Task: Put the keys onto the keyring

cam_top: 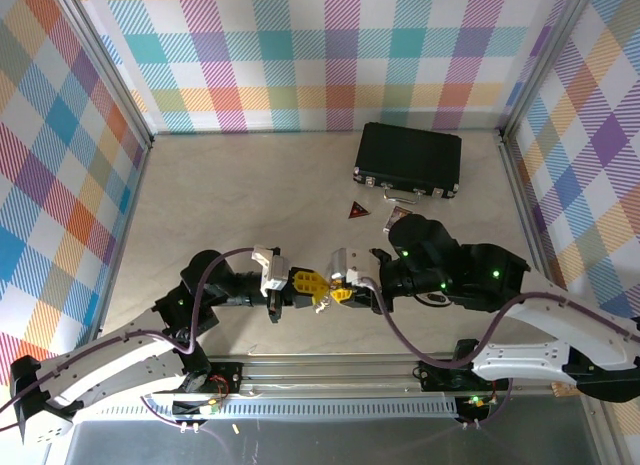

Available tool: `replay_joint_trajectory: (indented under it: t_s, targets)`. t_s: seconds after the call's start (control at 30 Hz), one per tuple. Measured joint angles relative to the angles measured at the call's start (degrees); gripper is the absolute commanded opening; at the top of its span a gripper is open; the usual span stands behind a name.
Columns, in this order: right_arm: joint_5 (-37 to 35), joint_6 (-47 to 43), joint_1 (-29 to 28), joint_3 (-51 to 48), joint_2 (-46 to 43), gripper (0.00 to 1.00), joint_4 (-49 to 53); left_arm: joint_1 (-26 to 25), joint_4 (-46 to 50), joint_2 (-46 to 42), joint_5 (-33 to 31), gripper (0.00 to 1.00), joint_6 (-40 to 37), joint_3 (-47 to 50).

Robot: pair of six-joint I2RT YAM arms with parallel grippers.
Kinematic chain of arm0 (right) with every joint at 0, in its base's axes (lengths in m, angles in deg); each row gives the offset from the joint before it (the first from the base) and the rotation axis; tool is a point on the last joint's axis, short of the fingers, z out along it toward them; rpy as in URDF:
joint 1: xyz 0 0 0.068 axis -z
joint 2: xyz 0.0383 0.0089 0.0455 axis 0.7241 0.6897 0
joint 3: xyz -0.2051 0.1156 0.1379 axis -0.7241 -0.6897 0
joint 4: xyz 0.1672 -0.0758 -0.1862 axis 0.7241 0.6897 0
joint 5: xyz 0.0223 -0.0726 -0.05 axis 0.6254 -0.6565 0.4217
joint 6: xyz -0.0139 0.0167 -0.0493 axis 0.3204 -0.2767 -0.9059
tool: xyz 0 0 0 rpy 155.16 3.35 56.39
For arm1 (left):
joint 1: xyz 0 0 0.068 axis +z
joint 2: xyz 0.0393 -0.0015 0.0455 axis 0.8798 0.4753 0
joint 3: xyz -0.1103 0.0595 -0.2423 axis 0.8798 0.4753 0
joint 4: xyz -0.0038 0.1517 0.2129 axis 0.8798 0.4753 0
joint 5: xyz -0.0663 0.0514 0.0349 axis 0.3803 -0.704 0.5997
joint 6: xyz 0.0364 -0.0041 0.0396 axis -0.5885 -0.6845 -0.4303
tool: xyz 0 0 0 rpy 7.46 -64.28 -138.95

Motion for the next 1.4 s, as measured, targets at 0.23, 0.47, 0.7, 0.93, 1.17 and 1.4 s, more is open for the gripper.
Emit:
replay_joint_trajectory:
  t_s: [0.23,0.47,0.7,0.93,1.17,1.4]
  targets:
    - [0.02,1.31,0.0,-0.33,-1.29,0.0,-1.14,0.02,-7.89,1.33,1.4,0.0,3.21,2.1]
    - [-2.25,-1.7,0.0,3.43,3.87,0.0,4.33,0.02,6.1,-1.09,-2.89,0.08,-3.17,-0.72]
    - [-6.19,-5.51,-1.25,9.49,10.49,0.0,12.17,0.0,25.55,0.9,-6.67,0.0,-12.5,-8.96]
    - [-8.48,-5.77,-2.97,9.29,11.65,0.22,13.75,0.0,23.28,-0.02,-5.64,0.0,-11.39,-5.77]
    - [-3.39,-2.51,-3.5,3.52,2.25,0.22,4.57,0.0,3.17,-0.46,0.66,0.0,-1.6,-0.92]
    - [-1.97,-0.02,-3.21,2.75,-0.24,0.02,1.38,0.0,-8.07,1.81,4.79,0.0,4.13,0.63]
